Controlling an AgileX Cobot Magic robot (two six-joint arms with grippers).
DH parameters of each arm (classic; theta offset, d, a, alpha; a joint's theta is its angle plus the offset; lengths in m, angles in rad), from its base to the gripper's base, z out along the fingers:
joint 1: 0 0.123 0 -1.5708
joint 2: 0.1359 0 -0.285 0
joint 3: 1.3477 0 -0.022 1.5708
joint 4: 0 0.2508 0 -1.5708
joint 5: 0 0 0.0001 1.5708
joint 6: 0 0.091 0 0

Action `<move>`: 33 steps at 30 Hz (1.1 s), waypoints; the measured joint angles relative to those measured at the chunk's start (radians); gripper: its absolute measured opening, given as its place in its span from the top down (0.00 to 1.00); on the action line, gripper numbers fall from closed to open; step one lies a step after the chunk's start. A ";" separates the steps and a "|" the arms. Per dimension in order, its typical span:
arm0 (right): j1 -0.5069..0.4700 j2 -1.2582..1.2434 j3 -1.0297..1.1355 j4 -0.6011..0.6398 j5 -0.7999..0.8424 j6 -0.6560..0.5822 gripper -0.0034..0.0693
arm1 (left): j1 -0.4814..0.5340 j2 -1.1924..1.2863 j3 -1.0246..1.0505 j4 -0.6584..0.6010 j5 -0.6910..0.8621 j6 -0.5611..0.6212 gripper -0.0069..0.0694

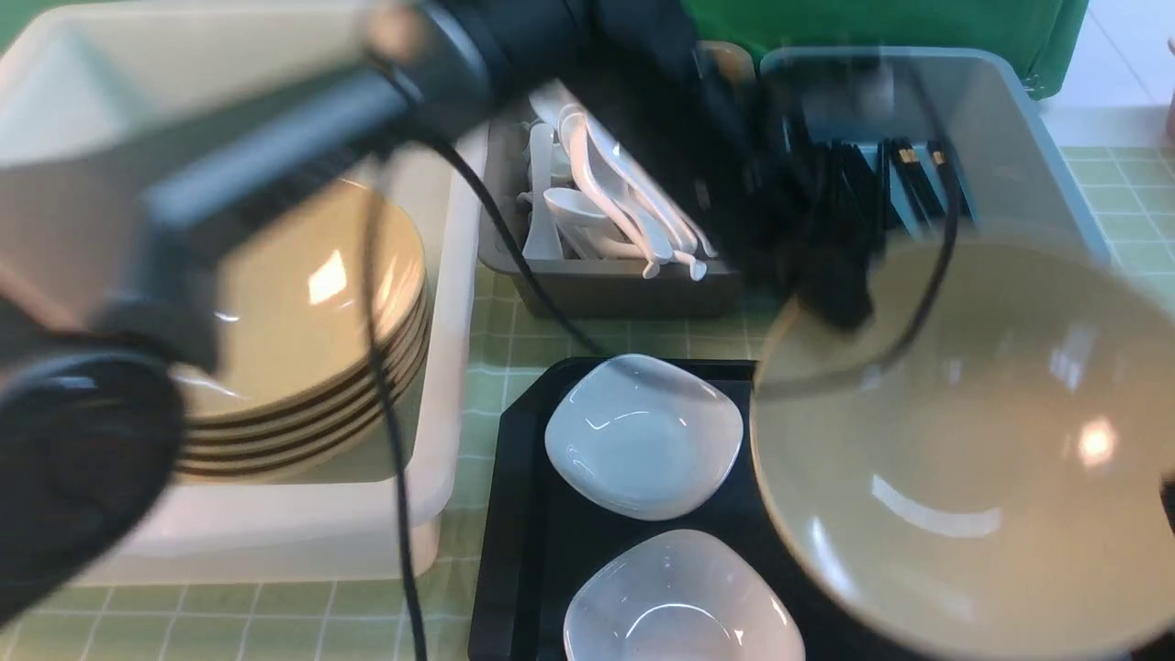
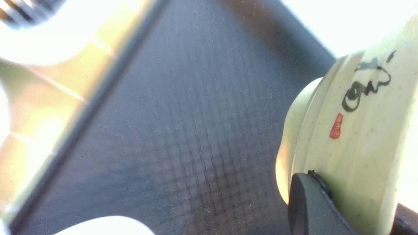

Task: On green table put chopsticks spoon bowls plates into blue grey white boxes.
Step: 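Grasp the large bowl on the tray by its rim, then place the tan bowl onto the bowl stack in the left bin with the left gripper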

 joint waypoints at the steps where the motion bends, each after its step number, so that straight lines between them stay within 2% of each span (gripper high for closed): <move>1: 0.000 0.000 -0.014 0.027 -0.011 -0.041 0.92 | 0.013 -0.034 -0.007 0.013 0.003 -0.020 0.89; 5: 0.000 0.016 -0.081 0.175 -0.049 -0.216 0.92 | 0.116 -0.219 0.029 0.084 0.015 -0.087 0.89; 10: 0.000 0.074 -0.085 0.227 -0.050 -0.306 0.92 | 0.261 -0.430 0.182 0.093 0.031 -0.101 0.89; 12: 0.000 0.112 -0.085 0.277 -0.042 -0.369 0.91 | 0.392 -0.551 0.306 0.082 0.045 -0.101 0.89; 13: 0.000 0.115 -0.085 0.282 -0.041 -0.374 0.91 | 0.404 -0.559 0.316 0.079 0.047 -0.101 0.89; 14: 0.000 0.124 -0.085 0.304 -0.039 -0.399 0.91 | 0.455 -0.590 0.366 0.072 0.050 -0.101 0.89; 15: 0.000 0.140 -0.084 0.355 -0.036 -0.439 0.91 | 0.600 -0.653 0.456 0.055 0.053 -0.102 0.89; 18: 0.002 0.156 -0.084 0.406 -0.031 -0.482 0.90 | 0.758 -0.689 0.555 0.026 0.041 -0.103 0.89; 19: 0.012 0.165 -0.084 0.423 -0.030 -0.501 0.90 | 0.895 -0.698 0.642 -0.025 0.018 -0.103 0.89; 21: 0.037 0.176 -0.084 0.429 -0.030 -0.519 0.90 | 1.013 -0.698 0.723 -0.071 -0.005 -0.099 0.89; 22: 0.037 0.177 -0.084 0.429 -0.030 -0.519 0.90 | 1.036 -0.698 0.740 -0.081 -0.015 -0.096 0.89; 24: 0.086 0.197 -0.084 0.432 -0.030 -0.529 0.90 | 1.148 -0.698 0.830 -0.122 -0.058 -0.074 0.89; 28: 0.152 0.235 -0.084 0.437 -0.041 -0.537 0.89 | 1.194 -0.692 0.903 -0.120 -0.143 -0.072 0.89; 33: 0.207 0.288 -0.084 0.441 -0.049 -0.537 0.89 | 1.164 -0.657 0.947 -0.136 -0.216 -0.065 0.89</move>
